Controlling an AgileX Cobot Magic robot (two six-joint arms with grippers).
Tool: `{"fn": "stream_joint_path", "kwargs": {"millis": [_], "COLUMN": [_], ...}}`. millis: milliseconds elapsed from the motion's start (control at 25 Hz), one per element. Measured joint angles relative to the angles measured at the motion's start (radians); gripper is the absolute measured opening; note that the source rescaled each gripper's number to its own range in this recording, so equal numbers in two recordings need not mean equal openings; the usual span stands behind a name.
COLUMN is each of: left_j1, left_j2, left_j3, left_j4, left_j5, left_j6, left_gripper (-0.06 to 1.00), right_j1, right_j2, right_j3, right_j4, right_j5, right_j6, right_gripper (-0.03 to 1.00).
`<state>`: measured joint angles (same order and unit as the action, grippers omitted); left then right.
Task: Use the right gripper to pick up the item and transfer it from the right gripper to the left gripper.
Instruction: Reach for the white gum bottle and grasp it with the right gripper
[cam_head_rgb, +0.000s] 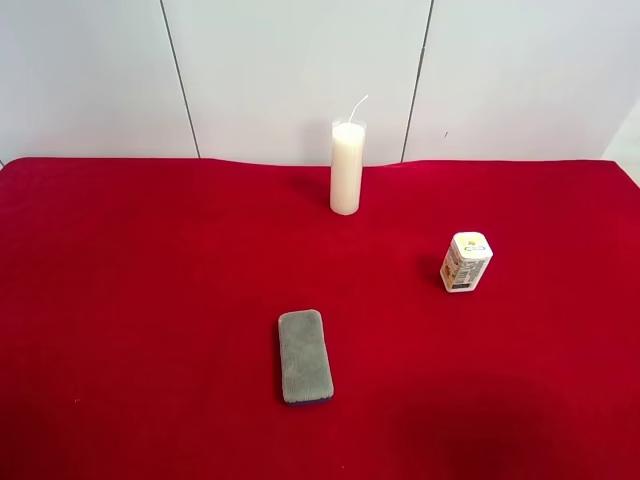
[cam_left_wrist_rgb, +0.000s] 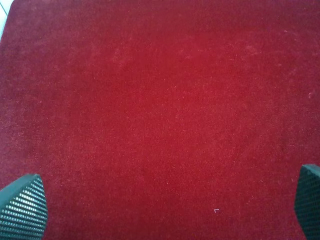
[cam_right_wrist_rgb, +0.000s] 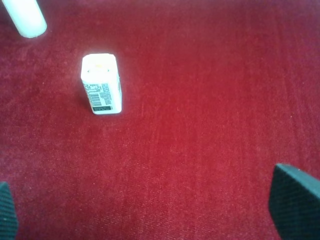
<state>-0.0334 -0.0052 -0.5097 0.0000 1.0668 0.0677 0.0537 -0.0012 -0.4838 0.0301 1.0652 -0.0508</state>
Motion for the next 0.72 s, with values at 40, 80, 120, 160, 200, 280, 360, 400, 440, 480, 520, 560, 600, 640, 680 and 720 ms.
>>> {"fn": "stream_joint_path", "kwargs": {"millis": [40, 80, 120, 160, 200, 280, 360, 400, 440, 480, 520, 560, 600, 640, 680, 720], "left_j1": [0.0, 0.0, 0.0, 0.0, 0.0, 0.0, 0.0, 0.0, 0.0, 0.0, 0.0, 0.0, 0.0, 0.0, 0.0, 0.0], "left_j2": [0.0, 0.0, 0.0, 0.0, 0.0, 0.0, 0.0, 0.0, 0.0, 0.0, 0.0, 0.0, 0.0, 0.0, 0.0, 0.0], "left_j3": [0.0, 0.0, 0.0, 0.0, 0.0, 0.0, 0.0, 0.0, 0.0, 0.0, 0.0, 0.0, 0.0, 0.0, 0.0, 0.0], "left_j4": [0.0, 0.0, 0.0, 0.0, 0.0, 0.0, 0.0, 0.0, 0.0, 0.0, 0.0, 0.0, 0.0, 0.0, 0.0, 0.0], "left_j5": [0.0, 0.0, 0.0, 0.0, 0.0, 0.0, 0.0, 0.0, 0.0, 0.0, 0.0, 0.0, 0.0, 0.0, 0.0, 0.0], "left_j6": [0.0, 0.0, 0.0, 0.0, 0.0, 0.0, 0.0, 0.0, 0.0, 0.0, 0.0, 0.0, 0.0, 0.0, 0.0, 0.0], "left_gripper": [1.0, 1.0, 1.0, 1.0, 1.0, 1.0, 1.0, 1.0, 1.0, 1.0, 1.0, 1.0, 1.0, 1.0, 1.0, 1.0], "right_j1": [0.0, 0.0, 0.0, 0.0, 0.0, 0.0, 0.0, 0.0, 0.0, 0.001, 0.007, 0.014, 0.022, 0.029, 0.038, 0.048], "right_j2": [0.0, 0.0, 0.002, 0.013, 0.035, 0.103, 0.176, 0.22, 0.257, 0.303, 0.347, 0.391, 0.427, 0.471, 0.515, 0.553], "right_j3": [0.0, 0.0, 0.0, -0.001, -0.009, -0.038, -0.076, -0.098, -0.116, -0.138, -0.16, -0.181, -0.196, -0.213, -0.23, -0.245], "right_j4": [0.0, 0.0, 0.0, 0.0, 0.0, 0.0, 0.0, 0.0, 0.0, 0.0, 0.0, 0.0, 0.0, -0.001, -0.001, -0.002], "right_j5": [0.0, 0.0, 0.001, 0.007, 0.016, 0.033, 0.037, 0.037, 0.037, 0.037, 0.036, 0.035, 0.035, 0.035, 0.035, 0.035], "right_j6": [0.001, 0.001, 0.002, 0.002, 0.002, 0.002, 0.002, 0.002, 0.002, 0.002, 0.002, 0.002, 0.003, 0.003, 0.003, 0.003], "right_gripper": [1.0, 1.0, 1.0, 1.0, 1.0, 1.0, 1.0, 1.0, 1.0, 1.0, 1.0, 1.0, 1.0, 1.0, 1.0, 1.0]}}
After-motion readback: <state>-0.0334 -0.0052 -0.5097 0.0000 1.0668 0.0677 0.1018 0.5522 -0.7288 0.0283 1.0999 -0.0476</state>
